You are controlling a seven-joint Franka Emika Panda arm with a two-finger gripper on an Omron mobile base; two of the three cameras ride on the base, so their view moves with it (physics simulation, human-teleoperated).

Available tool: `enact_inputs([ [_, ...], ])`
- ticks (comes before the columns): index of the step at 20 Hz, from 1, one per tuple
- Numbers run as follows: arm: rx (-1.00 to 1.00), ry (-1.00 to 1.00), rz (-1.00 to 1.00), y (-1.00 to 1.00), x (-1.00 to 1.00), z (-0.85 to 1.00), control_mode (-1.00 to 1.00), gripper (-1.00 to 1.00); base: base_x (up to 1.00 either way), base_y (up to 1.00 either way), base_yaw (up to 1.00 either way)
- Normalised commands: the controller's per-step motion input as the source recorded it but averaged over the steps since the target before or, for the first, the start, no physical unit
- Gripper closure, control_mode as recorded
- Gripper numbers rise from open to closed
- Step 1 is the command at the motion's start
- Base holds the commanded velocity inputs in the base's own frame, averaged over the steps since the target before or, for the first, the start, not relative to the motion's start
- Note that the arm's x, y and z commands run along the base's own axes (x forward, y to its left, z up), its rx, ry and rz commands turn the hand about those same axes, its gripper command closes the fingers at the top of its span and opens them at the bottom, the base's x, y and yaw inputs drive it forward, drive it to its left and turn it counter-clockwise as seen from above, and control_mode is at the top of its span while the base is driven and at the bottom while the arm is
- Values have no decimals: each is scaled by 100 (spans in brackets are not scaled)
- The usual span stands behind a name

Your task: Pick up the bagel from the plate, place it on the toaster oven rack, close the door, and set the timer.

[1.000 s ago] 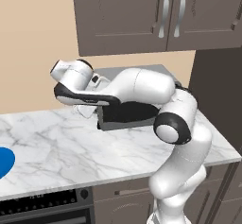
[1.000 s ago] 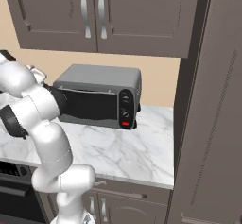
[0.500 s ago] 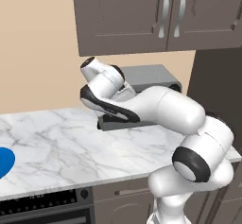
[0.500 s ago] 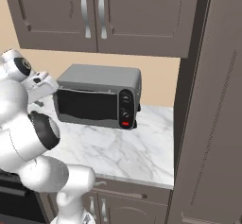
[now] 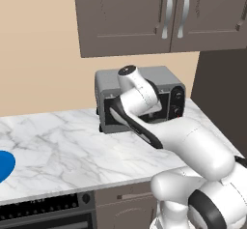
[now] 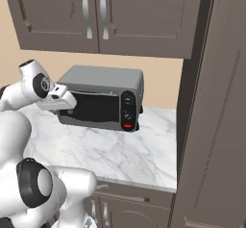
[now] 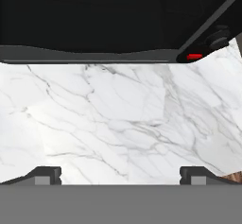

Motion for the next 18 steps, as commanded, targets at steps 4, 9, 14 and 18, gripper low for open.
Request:
enact_inputs([
  [4, 0, 0, 0, -39, 9, 0, -100, -100, 0, 0, 0],
  [9, 0, 0, 0, -30, 8, 0, -100, -100, 0, 0, 0],
  [14, 0, 0, 0, -41, 13, 0, -100, -100, 0, 0, 0],
  [18, 0, 0, 0, -47, 22, 0, -100, -100, 0, 0, 0],
])
